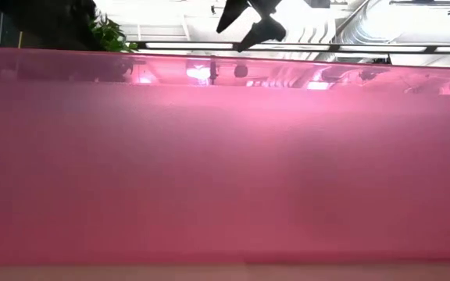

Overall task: Pick and place pill bottles into a basket
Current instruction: Put the white medicine bottle into the red container

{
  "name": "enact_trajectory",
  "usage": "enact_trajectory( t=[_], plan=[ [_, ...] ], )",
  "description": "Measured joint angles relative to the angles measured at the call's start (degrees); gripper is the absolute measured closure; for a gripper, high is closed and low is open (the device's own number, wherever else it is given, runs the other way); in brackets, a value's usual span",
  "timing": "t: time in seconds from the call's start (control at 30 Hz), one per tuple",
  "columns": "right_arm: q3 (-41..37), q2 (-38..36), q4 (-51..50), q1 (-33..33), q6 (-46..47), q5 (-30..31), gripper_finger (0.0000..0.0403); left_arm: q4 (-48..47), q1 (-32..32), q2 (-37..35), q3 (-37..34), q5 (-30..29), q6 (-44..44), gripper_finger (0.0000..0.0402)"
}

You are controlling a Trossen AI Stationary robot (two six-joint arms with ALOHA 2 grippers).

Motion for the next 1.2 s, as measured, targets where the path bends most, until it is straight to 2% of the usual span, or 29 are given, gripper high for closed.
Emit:
enact_trajectory(
  t=[0.2,0.37,0.53,0.8,1.2],
  plan=[
    [0.0,0.0,-0.31,1.33,-0.83,-1.12,0.0053,0.74,0.0,7.47,0.0,0.12,-0.2,0.0165],
    [0.0,0.02,-1.41,1.44,-2.02,-2.53,0.0053,3.6,0.0,13.88,0.04,-0.24,3.94,0.0165],
    [0.0,0.02,-1.95,1.38,-3.95,-2.99,0.0054,10.3,0.0,20.66,0.04,-0.26,7.06,0.0165],
    [0.0,0.04,-2.74,1.31,-6.08,-4.36,0.0054,18.79,0.0,30.46,0.04,0.24,7.09,0.0165],
    [0.0,0.04,-4.56,1.31,-8.2,-6.6,0.0054,24.48,0.04,36.84,0.07,0.46,5.18,0.0165]
  ],
)
